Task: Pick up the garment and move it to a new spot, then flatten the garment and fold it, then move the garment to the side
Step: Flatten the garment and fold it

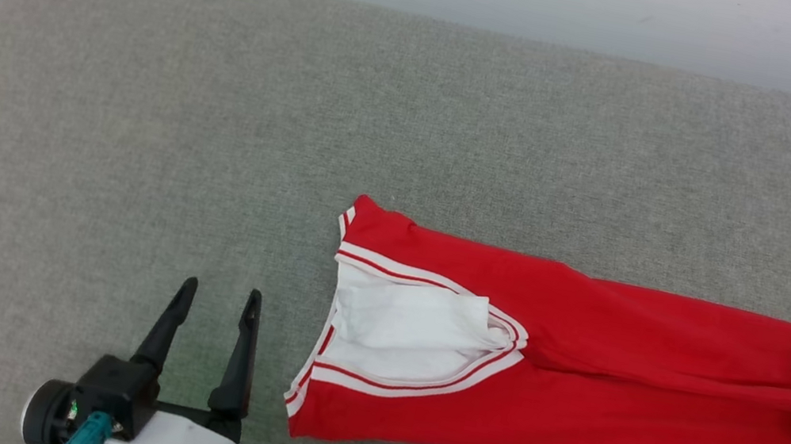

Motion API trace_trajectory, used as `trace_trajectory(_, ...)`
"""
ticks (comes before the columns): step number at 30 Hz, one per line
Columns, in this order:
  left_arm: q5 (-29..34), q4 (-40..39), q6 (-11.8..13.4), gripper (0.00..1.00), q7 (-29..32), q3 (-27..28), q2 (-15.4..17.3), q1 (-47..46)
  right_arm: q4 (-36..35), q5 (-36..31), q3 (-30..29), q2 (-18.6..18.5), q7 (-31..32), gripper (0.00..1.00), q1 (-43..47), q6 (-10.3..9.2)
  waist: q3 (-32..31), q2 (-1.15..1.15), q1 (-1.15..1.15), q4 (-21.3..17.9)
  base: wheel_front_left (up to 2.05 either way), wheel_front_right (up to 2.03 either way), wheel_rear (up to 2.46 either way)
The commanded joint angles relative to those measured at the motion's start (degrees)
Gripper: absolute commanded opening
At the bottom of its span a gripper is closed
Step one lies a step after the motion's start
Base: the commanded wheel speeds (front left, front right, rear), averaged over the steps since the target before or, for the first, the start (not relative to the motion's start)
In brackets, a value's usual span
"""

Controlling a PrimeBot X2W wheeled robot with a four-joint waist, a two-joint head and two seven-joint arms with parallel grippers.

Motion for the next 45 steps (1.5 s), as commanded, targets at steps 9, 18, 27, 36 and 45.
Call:
trace_trajectory(9, 0.83, 0.4, -1.24, 1.0, -0.03, 1.62, -0.8, 0.96, 3.2, 1.18, -0.8, 3.52, -3.74, 0.0, 2.18, 0.02, -1.58, 0.0, 0.0, -1.75, 0.0, 0.0, 0.0)
trace_trajectory(18, 0.35, -0.04, -2.08, 1.0, -0.03, 3.45, -0.99, 1.36, 5.08, 0.04, -8.87, -1.03, -10.47, 0.0, -0.63, -0.03, -1.56, 0.0, 0.0, -4.4, 0.0, 0.0, 0.0)
trace_trajectory(27, 0.42, 0.11, -2.66, 1.0, -0.03, 4.96, -1.04, 1.23, 6.68, -2.16, -14.55, -4.69, -14.91, 0.0, -1.22, -0.02, -0.99, 0.0, 0.0, -6.01, 0.0, 0.0, 0.0)
trace_trajectory(36, -0.83, 1.54, -1.81, 1.0, -0.03, 4.03, -1.04, 2.41, -9.11, 0.74, -3.95, 0.71, -12.77, 0.0, 2.58, -0.02, -3.92, 0.0, 0.0, -7.02, 0.0, 0.0, 0.0)
trace_trajectory(45, -2.66, 2.18, -1.28, 1.0, -0.03, 2.95, -1.04, 2.81, -23.9, 5.25, 6.5, 7.72, -8.59, 0.0, 4.01, -0.01, -4.98, 0.0, 0.0, -6.02, 0.0, 0.0, 0.0)
